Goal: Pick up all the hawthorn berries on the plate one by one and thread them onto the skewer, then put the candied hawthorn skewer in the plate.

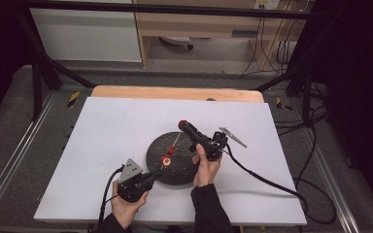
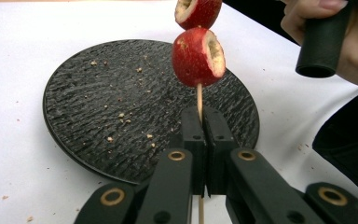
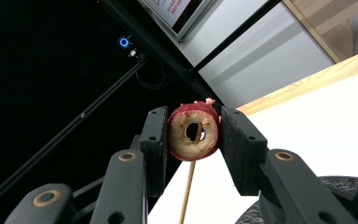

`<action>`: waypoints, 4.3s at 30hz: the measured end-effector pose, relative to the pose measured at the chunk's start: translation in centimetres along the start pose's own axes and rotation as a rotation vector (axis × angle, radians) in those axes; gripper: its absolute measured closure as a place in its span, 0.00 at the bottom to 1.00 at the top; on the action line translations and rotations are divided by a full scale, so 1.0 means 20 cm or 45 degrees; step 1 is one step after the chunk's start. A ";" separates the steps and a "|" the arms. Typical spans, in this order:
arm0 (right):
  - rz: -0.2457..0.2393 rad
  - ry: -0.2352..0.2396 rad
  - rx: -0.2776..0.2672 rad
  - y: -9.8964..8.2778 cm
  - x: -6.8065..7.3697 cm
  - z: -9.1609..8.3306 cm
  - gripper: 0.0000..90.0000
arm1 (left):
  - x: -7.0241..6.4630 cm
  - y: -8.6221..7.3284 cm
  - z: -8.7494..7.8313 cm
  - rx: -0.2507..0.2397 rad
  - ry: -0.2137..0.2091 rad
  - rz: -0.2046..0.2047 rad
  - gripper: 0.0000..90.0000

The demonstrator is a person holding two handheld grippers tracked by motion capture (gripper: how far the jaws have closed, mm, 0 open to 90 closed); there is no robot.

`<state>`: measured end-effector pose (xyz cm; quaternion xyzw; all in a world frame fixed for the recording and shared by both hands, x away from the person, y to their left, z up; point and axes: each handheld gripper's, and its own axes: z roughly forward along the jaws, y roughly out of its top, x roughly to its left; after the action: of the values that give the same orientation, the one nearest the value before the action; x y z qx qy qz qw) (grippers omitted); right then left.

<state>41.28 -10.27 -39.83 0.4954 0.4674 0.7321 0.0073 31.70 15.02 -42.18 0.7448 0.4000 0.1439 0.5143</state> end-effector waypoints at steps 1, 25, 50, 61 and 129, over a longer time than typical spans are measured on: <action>0.001 -0.002 0.002 0.00 0.00 0.00 0.71 | 0.00 0.00 0.00 -0.004 -0.003 0.000 0.98; 0.005 -0.005 0.137 -0.10 -0.01 0.00 0.71 | 0.03 0.06 0.05 0.009 -0.005 -0.016 0.98; -0.340 -0.132 0.404 0.03 -0.03 -0.12 0.26 | 0.08 0.03 0.03 0.059 -0.035 0.015 0.98; -0.528 -0.237 0.601 0.07 -0.11 -0.20 0.07 | 0.11 0.03 0.01 0.096 -0.046 0.028 0.98; -0.727 -0.365 0.876 0.11 -0.42 -0.73 0.01 | 0.18 0.18 0.31 0.597 0.042 0.123 0.98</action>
<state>35.81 -25.41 -45.54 0.4169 0.7949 0.4273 0.1082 39.54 13.20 -42.37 0.8597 0.3947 0.0838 0.3132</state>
